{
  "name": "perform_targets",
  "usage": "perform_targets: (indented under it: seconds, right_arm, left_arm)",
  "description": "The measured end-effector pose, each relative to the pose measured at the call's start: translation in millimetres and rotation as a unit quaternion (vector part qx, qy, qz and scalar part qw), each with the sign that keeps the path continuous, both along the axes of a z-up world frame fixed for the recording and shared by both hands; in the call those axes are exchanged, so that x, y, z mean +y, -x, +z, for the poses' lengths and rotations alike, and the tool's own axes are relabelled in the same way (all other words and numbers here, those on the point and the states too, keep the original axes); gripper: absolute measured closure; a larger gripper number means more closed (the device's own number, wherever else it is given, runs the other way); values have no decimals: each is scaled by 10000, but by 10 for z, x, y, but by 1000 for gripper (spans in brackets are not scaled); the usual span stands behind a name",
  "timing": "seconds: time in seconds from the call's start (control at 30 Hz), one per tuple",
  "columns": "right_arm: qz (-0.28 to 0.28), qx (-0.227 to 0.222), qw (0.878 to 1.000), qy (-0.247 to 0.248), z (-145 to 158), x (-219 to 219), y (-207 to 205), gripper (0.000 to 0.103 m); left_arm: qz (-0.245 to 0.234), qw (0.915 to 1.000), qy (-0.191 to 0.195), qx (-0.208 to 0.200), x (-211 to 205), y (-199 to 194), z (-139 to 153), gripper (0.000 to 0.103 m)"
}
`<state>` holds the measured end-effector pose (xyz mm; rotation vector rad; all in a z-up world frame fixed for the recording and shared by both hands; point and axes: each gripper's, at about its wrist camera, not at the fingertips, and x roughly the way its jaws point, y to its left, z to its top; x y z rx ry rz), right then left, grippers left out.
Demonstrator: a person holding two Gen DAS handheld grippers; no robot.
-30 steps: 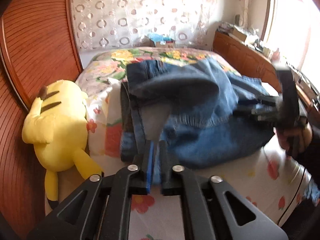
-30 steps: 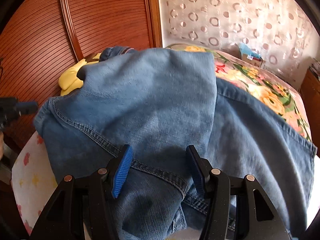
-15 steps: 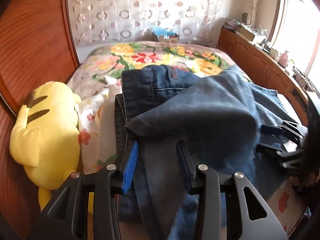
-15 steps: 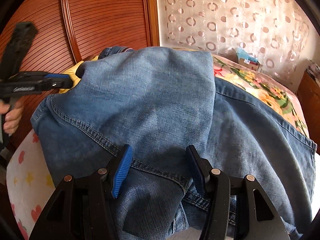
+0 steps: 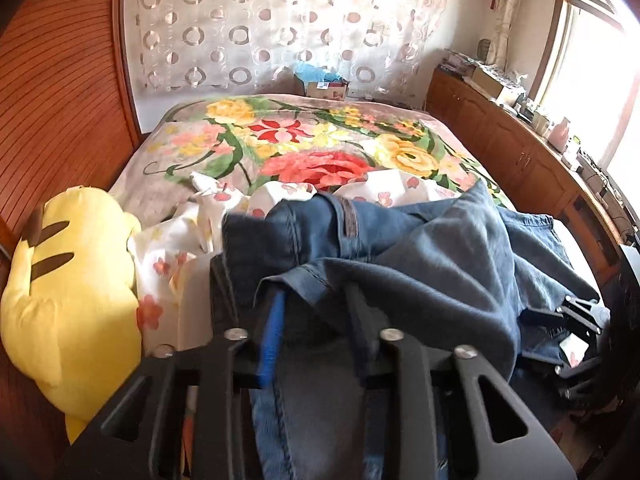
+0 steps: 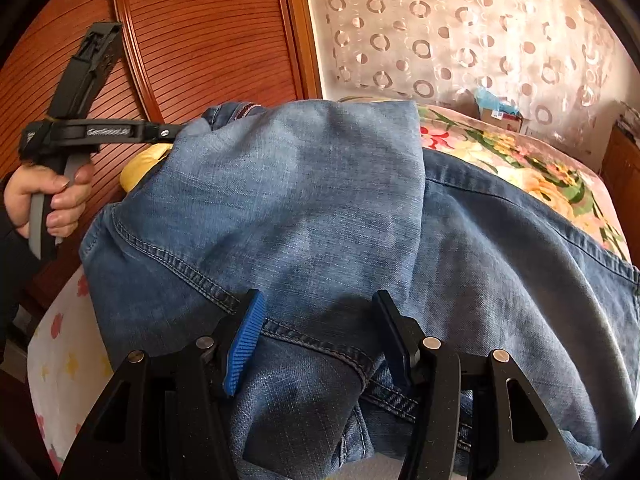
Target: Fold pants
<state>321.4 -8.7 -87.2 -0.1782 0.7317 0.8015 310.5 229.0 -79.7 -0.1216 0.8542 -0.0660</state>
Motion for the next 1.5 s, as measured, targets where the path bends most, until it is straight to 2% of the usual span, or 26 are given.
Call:
perform_targets:
  seconds: [0.03, 0.1, 0.2, 0.37, 0.47, 0.5, 0.53, 0.57, 0.67, 0.87, 1.03, 1.13, 1.2, 1.33, 1.5]
  right_arm:
    - [-3, 7, 10000, -12, -2, -1, -4, 46]
    - [-17, 9, 10000, -27, -14, 0, -4, 46]
    - [-25, 6, 10000, -29, -25, -11, -16, 46]
    - [-41, 3, 10000, -9, -32, -3, -21, 46]
    - [-54, -2, 10000, -10, -32, -2, -32, 45]
    - [-57, -7, 10000, -5, -34, 1, -37, 45]
    - [-59, -18, 10000, 4, -37, 7, -40, 45]
    - [-55, -28, 10000, 13, -36, 8, -39, 46]
    - [-62, -46, 10000, 4, -40, 7, -46, 46]
    - [-64, -99, 9999, 21, -48, -11, -19, 46]
    - [-53, -155, 9998, 58, -43, -10, -1, 45]
    - [-31, -233, 9996, 150, -37, 0, 12, 46]
    - [-36, -297, 9993, 213, -29, 4, 26, 46]
    - [-26, -252, 9995, 186, 6, -26, 28, 46]
    - [-59, -294, 9995, 120, 60, -89, 55, 46]
  left_arm:
    - [-45, 10000, 9, 6, -21, -26, -4, 93]
    - [-75, 9999, -97, 10, -67, -70, 5, 99]
    - [-90, 9994, -311, -86, -64, -108, 118, 100]
    - [356, 9977, -546, -168, 219, -123, 367, 100]
    - [354, 9975, -612, 19, 269, -107, 294, 100]
    - [347, 9974, -626, 92, 266, -97, 253, 99]
    - [336, 9974, -600, 197, 265, -83, 199, 95]
    - [325, 9976, -552, 248, 262, -62, 165, 85]
    - [246, 9982, -455, 313, 201, 90, 61, 75]
    - [23, 9988, -323, 354, -38, 476, -60, 75]
    - [-117, 9978, -333, 555, -204, 596, -218, 75]
    - [-20, 9981, -312, 529, -210, 644, -239, 75]
    - [-31, 9983, -276, 516, -224, 682, -227, 78]
    - [-100, 9980, -327, 527, -275, 776, -217, 94]
    - [68, 9984, -522, 189, -278, 1011, -40, 97]
